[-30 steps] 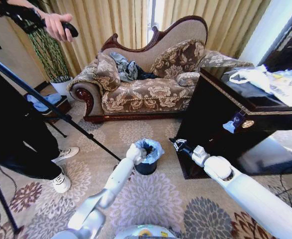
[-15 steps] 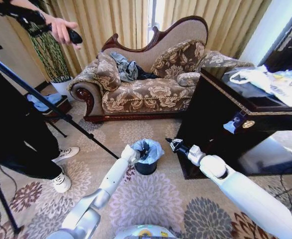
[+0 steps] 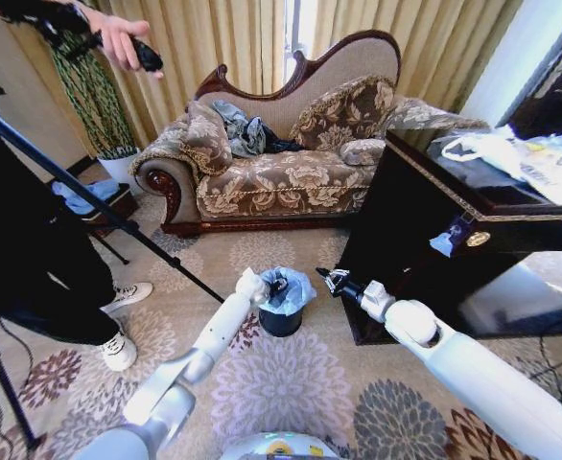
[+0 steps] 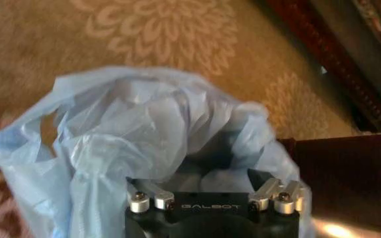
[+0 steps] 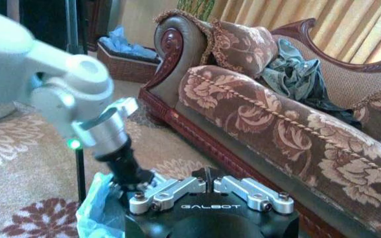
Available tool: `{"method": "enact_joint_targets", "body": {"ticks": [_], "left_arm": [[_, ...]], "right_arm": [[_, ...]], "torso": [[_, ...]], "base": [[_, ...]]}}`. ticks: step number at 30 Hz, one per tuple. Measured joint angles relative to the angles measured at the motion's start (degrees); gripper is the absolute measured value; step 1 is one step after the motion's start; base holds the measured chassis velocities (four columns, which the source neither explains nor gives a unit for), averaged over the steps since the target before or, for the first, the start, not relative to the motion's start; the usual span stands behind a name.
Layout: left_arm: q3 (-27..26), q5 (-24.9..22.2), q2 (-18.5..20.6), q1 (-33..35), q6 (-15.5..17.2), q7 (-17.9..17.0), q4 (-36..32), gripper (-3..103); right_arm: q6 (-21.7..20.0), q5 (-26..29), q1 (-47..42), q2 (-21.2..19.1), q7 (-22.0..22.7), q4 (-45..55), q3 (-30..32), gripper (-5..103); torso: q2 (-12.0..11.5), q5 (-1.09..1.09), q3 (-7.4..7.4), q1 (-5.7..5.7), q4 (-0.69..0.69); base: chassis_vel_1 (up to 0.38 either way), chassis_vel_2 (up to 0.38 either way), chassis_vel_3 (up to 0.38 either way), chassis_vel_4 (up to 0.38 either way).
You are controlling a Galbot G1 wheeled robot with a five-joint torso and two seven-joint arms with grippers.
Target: Place a garbage bag over the trash bin.
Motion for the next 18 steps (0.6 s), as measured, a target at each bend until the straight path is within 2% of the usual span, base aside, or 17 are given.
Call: {"method": "enact_joint_targets", "body": {"ticks": [1,4,11,15,18], "left_arm": [[0.00,0.00,0.00,0.00,0.00,0.00,0.00,88],[0.65,0.48,-1.03,-2.64,1.27,1.79,2.88,99],[-0.40,0.79,-3.67,-3.38,2.79,2.72,4.47,100],[-1.18,-0.81,-3.90,-0.77,2.90,0.06,2.54,100],[-1.94,-2.32,-2.64,1.87,3.00,-1.92,-0.89,100]], "right_arm": [[0.00,0.00,0.00,0.00,0.00,0.00,0.00,0],[0.06,-0.04,-0.26,0.10,-0.04,-0.04,0.07,0],[0.46,-0.17,-1.01,-0.10,-0.12,-0.07,0.61,0],[0.72,-0.19,-0.98,-0.08,-0.15,-0.15,0.95,0],[0.94,-0.29,-0.85,0.31,-0.15,-0.58,1.07,0]], "torso": [[0.00,0.00,0.00,0.00,0.00],[0.00,0.00,0.00,0.00,0.00],[0.00,0.00,0.00,0.00,-0.02],[0.00,-0.01,0.00,0.00,-0.01],[0.00,-0.01,0.00,0.00,0.00]], "base": [[0.000,0.000,0.000,0.000],[0.000,0.000,0.000,0.000],[0.000,0.000,0.000,0.000],[0.000,0.000,0.000,0.000],[0.000,0.000,0.000,0.000]]}}
